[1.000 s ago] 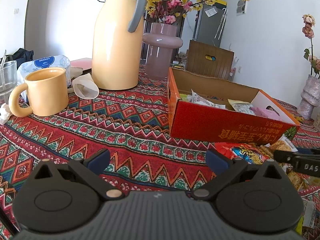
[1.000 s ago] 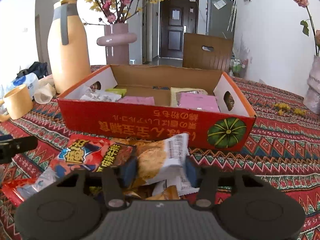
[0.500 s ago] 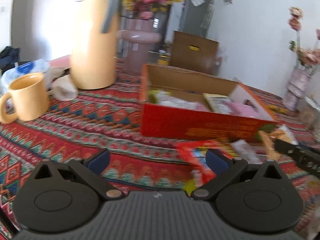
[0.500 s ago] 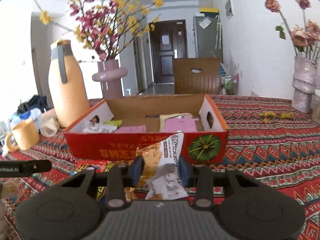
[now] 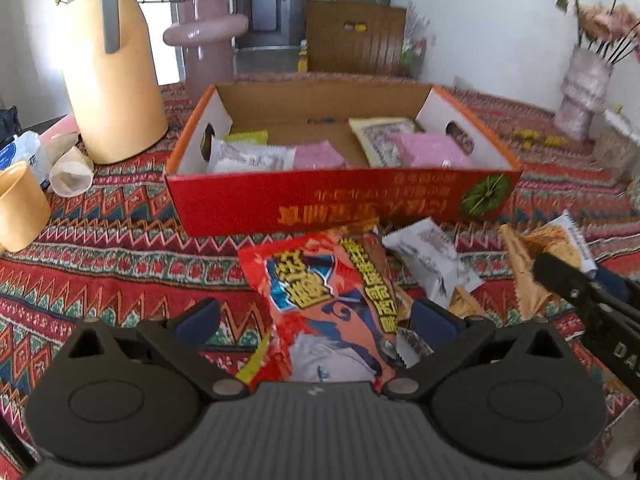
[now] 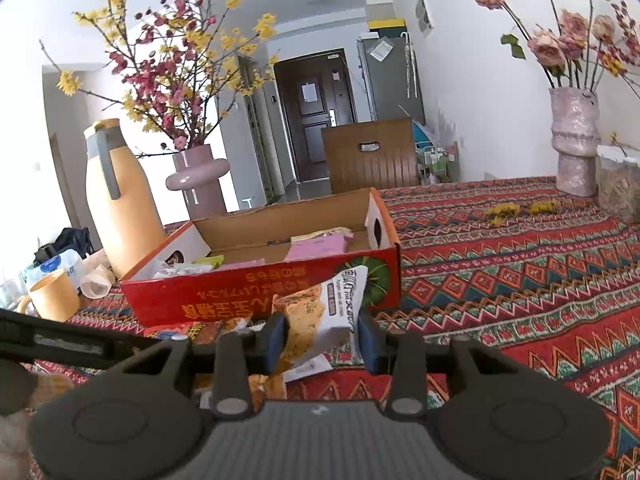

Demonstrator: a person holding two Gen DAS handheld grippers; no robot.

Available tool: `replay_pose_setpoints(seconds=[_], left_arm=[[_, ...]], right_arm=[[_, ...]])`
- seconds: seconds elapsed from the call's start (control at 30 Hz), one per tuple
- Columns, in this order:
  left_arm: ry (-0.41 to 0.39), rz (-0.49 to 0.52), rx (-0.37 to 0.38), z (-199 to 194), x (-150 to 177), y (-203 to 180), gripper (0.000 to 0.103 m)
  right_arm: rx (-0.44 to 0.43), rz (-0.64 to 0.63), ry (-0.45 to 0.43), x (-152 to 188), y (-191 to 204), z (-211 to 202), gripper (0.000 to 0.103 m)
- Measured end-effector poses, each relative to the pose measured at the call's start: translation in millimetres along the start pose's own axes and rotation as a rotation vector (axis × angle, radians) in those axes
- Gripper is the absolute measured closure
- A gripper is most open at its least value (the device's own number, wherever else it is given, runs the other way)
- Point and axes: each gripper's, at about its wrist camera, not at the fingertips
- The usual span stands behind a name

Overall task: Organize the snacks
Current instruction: 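Grasp the red-and-blue chip bag with the left gripper, then carry both packets into the box and open both grippers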

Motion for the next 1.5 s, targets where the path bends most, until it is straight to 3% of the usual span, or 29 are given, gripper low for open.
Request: replay_pose_setpoints(seconds=[0.1,0.17,0.27,0.43,0.7,0.93,1.17,1.5], left_arm=[[0.036,-0.008,-0.027,8,2,-2,0.001],[0.054,-0.02,-0.027,11,2,-1,0.008],[0.072,-0.029,-0.019,14,2,0,0.033],[0.062,-0.052,-0.009,13,2,7,0.044],[0.013,-0.064,-0.01,-3,-1,19,0.048],[-0.105,-0.09,-0.004,-33,-15,38,0.048],[-0.203,-0.117,0.004,-52,-42,49,0.048],[-0.278,-0.173,-0.001,-46,-91,65,0.048]], right_arm=[[-0.007,0.015,0.002,3,-5,-1,0.065],[-0.012,0.02,0.003,4,-7,-1,0.065],[-0.017,0.026,0.004,6,-8,-1,0.065],[-0.022,0.03,0.004,6,-7,-1,0.065],[-0.025,0.028,0.005,5,-4,1,0.065],[-0.035,0.031,-0.022,-9,-1,3,0.065],[-0.047,0.01,-0.068,-36,10,13,0.065],[-0.05,-0.03,-0.098,-73,31,42,0.065]])
Point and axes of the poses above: each gripper's, at about its wrist camera, not at the fingertips, and z roughly the way its jaws point, y to its left, x to its underside, and after that the axes turned 6 degrees about -x, right-handed
